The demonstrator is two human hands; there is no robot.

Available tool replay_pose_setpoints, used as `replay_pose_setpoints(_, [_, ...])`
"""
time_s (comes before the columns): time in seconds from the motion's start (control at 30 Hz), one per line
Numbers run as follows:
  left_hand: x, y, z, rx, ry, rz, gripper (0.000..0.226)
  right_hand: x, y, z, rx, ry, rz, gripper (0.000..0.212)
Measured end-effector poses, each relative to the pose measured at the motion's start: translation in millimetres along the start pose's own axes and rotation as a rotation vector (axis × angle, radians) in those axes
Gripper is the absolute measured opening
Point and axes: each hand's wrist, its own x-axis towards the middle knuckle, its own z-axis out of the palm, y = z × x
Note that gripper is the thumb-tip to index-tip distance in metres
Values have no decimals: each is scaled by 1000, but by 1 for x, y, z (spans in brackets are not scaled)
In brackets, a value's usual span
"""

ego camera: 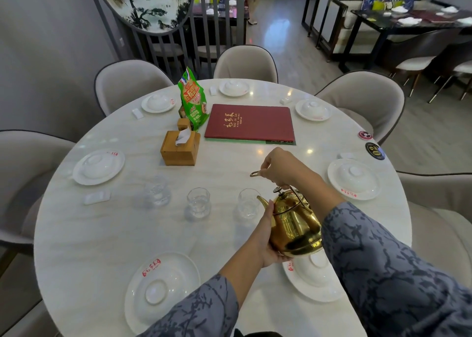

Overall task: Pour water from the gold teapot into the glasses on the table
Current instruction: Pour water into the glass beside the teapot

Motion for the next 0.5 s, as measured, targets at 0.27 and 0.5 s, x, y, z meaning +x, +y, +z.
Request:
replay_pose_setpoints(0.27, [5, -2, -8, 20, 25, 15, 77, -3, 5, 9, -5, 29, -26, 28])
replay_pose_setpoints(0.5, [10, -2, -14, 80, 57, 51, 83, -10, 12, 13, 39, 85, -40, 29])
